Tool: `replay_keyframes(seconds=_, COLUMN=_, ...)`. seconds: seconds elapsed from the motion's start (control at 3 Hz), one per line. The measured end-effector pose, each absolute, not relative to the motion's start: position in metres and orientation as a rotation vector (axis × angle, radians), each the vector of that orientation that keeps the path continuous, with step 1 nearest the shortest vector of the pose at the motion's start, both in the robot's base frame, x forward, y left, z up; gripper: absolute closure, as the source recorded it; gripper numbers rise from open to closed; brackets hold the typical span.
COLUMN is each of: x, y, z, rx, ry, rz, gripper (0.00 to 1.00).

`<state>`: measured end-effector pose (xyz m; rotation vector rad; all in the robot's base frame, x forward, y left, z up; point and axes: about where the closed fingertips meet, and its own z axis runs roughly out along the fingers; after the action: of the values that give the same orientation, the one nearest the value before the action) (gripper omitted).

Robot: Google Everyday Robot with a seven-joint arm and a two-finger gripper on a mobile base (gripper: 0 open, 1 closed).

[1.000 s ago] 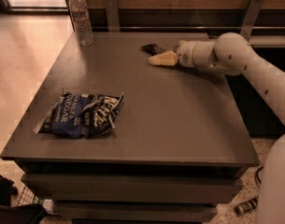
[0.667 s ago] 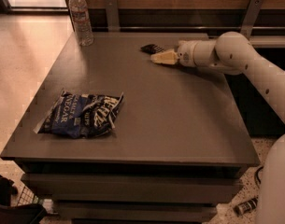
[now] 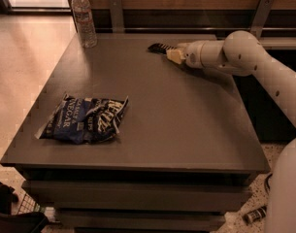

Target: Move rxbar chocolate near blue chip bag

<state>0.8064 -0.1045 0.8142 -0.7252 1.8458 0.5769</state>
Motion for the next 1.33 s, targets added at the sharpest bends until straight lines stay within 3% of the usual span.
replay_keyframes(seconds=1.33, x=0.8064, y=-0.1045, z=0.8152, rx=-0.726, ry=1.846, rz=0.577, gripper=1.0)
